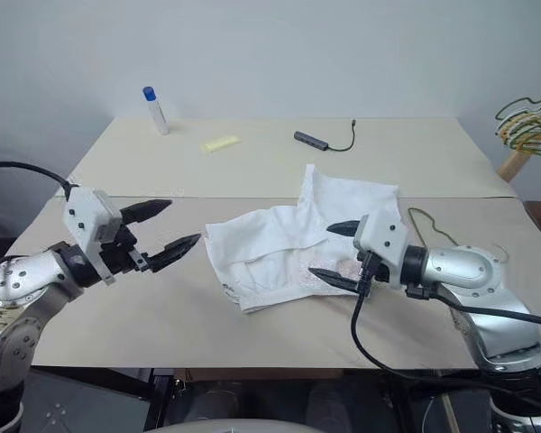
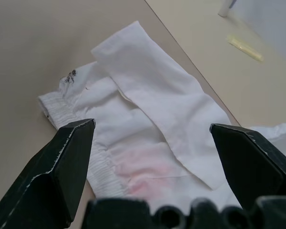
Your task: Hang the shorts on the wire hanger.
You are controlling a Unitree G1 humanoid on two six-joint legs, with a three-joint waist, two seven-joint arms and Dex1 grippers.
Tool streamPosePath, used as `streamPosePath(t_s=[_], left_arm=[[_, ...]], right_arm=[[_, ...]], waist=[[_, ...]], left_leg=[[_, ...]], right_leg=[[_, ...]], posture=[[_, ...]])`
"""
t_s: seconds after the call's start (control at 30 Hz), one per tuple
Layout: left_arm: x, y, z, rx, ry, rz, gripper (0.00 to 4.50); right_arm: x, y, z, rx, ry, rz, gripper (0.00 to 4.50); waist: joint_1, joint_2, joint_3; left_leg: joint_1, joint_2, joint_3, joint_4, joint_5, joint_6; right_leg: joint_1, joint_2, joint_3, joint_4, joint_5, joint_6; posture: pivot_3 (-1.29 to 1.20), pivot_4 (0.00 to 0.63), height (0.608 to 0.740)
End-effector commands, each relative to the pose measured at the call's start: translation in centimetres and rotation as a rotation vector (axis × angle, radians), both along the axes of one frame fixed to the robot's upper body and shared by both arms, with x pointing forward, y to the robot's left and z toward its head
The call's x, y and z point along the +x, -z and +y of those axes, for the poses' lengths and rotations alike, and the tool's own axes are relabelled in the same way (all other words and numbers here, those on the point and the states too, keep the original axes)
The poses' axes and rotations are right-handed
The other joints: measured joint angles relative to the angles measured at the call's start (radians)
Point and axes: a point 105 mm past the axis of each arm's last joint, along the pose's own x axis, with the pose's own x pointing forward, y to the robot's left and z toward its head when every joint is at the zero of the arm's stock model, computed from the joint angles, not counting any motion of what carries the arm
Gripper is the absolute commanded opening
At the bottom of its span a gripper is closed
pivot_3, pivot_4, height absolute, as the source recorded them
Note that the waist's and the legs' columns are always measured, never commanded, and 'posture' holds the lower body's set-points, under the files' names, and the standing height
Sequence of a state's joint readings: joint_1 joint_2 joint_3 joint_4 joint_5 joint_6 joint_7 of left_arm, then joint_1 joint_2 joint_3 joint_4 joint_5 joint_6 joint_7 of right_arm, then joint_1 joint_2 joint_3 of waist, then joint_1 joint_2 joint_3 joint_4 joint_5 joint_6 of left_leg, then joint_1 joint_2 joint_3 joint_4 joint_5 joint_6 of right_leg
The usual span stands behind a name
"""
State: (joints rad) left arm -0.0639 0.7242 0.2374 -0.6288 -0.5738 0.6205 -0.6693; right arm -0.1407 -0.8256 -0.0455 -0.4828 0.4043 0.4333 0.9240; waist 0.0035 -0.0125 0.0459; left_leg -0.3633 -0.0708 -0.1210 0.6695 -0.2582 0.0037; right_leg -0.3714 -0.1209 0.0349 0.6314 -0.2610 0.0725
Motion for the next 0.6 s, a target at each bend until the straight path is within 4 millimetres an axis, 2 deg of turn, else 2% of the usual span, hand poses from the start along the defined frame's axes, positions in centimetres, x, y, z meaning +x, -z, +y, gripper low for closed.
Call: streamPosePath(t_s=[0.03, 0.2, 0.37, 0.47, 0.6], left_arm=[[-0.2, -1.1, -0.1, 0.019, 0.057, -0.057, 4.21], [-0.5, -1.1, -0.6, 0.034, 0.113, -0.059, 4.21], [-0.9, -0.9, -0.6, 0.03, 0.18, -0.027, 4.21], [-0.8, -1.0, -0.5, 0.027, 0.185, -0.027, 4.21], [-0.3, -1.4, -0.4, 0.015, 0.185, -0.029, 4.21]], right_arm=[[-0.2, -1.4, -0.2, -0.013, -0.016, -0.069, 4.49], [-0.2, -0.5, -0.4, -0.08, -0.018, -0.071, 4.49], [-1.1, 1.9, 1.3, -0.18, -0.053, -0.053, 4.49], [-1.2, 3.1, 3.2, -0.205, -0.074, -0.045, 4.49], [-1.2, 5.7, 8.0, -0.232, -0.133, 0.024, 4.49]], waist=[[-0.003, 0.0, 0.0], [-0.015, 0.0, 0.0], [-0.019, 0.0, 0.0], [-0.025, 0.0, 0.0], [-0.043, -0.001, 0.0]], left_leg=[[0.0, 0.0, 0.001, 0.0, 0.0, 0.0], [0.0, 0.001, 0.003, 0.0, 0.0, 0.0], [0.0, 0.001, 0.007, 0.0, 0.0, 0.0], [0.0, 0.002, 0.008, 0.0, 0.0, 0.0], [0.003, 0.007, 0.01, -0.001, 0.0, 0.0]], right_leg=[[0.0, 0.0, 0.0, 0.0, 0.0, 0.0], [0.0, 0.0, 0.0, 0.0, 0.0, 0.0], [0.0, 0.0, 0.0, 0.0, 0.0, 0.0], [-0.001, 0.001, 0.001, 0.0, 0.0, 0.0], [0.0, 0.006, 0.003, -0.001, 0.0, 0.0]], posture=[[-0.07, 0.0, 0.74], [-0.08, 0.0, 0.74], [-0.09, 0.0, 0.74], [-0.11, 0.0, 0.74], [-0.12, 0.0, 0.74]])
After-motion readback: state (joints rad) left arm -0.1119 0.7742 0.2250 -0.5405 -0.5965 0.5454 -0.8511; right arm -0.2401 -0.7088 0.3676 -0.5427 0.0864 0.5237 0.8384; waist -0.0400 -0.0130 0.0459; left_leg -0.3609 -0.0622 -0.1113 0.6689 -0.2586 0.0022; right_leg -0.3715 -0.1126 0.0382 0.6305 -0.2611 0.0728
